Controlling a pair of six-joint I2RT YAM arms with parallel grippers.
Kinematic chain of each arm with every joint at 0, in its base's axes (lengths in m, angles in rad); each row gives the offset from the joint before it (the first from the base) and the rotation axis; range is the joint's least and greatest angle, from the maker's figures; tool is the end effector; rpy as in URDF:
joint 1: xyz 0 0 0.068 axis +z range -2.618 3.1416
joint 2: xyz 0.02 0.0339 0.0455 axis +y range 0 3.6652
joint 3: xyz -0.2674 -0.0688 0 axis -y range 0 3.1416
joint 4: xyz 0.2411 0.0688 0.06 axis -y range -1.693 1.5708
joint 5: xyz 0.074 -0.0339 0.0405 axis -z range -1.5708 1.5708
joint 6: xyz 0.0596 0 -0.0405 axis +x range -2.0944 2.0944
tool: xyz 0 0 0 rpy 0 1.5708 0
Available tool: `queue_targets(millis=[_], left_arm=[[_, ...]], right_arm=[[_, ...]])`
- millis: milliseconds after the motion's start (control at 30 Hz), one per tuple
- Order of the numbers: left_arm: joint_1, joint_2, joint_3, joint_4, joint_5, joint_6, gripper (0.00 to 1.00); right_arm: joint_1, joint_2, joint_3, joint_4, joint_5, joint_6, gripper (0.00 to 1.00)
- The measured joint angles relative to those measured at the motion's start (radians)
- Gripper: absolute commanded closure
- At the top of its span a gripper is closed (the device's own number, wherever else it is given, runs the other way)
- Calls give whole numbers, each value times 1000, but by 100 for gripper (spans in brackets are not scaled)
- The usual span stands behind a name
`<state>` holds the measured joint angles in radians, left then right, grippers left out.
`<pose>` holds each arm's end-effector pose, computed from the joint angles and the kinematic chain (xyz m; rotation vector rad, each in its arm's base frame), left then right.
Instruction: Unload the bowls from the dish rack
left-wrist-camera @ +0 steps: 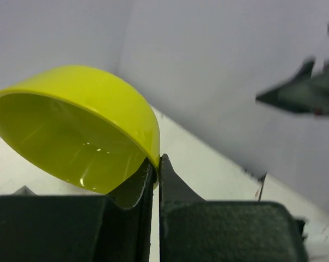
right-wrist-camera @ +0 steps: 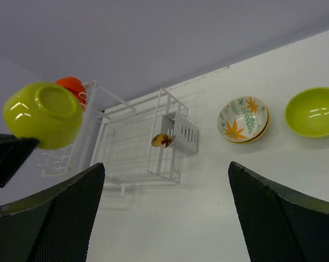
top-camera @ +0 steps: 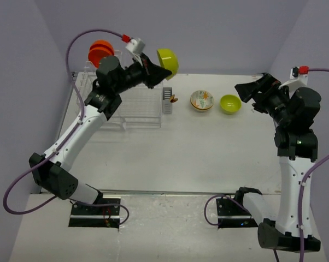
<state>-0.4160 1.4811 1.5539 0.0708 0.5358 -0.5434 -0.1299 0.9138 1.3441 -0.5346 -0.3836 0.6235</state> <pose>0.3134 -0.1717 0.4751 0.3750 1.5105 -1.1521 0.1807 -0.0011 0.4669 0.3466 1.6794 0.6898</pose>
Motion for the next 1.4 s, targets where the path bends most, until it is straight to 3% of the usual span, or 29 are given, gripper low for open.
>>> queue_targets(millis=[167, 267, 467, 733, 1000, 1067, 1200, 1300, 1400], left_arm=[[-201, -6, -159, -98, 101, 381, 100], [-308, -5, -227, -198, 142, 563, 100], [-465, 77, -117, -414, 92, 854, 100], [-509, 191, 2, -596, -17, 1012, 100], [-536, 274, 112, -727, -155, 1083, 100], [-549, 277, 125, -742, -182, 1096, 100], [-571, 279, 145, -756, -211, 1115, 100], [-579, 283, 171, -769, -229, 1136, 100], [-581, 283, 185, -775, -237, 1149, 100]], right_arm=[[76, 132, 80, -113, 19, -74, 5], [208, 225, 144, -206, 84, -134, 5], [363, 333, 175, -331, 182, -200, 11], [454, 417, 185, -421, 281, -242, 30], [484, 437, 171, -463, 343, -267, 39], [487, 461, 166, -468, 347, -270, 49], [496, 509, 156, -474, 366, -278, 82], [498, 530, 146, -494, 404, -304, 100], [501, 537, 141, -496, 421, -314, 100]])
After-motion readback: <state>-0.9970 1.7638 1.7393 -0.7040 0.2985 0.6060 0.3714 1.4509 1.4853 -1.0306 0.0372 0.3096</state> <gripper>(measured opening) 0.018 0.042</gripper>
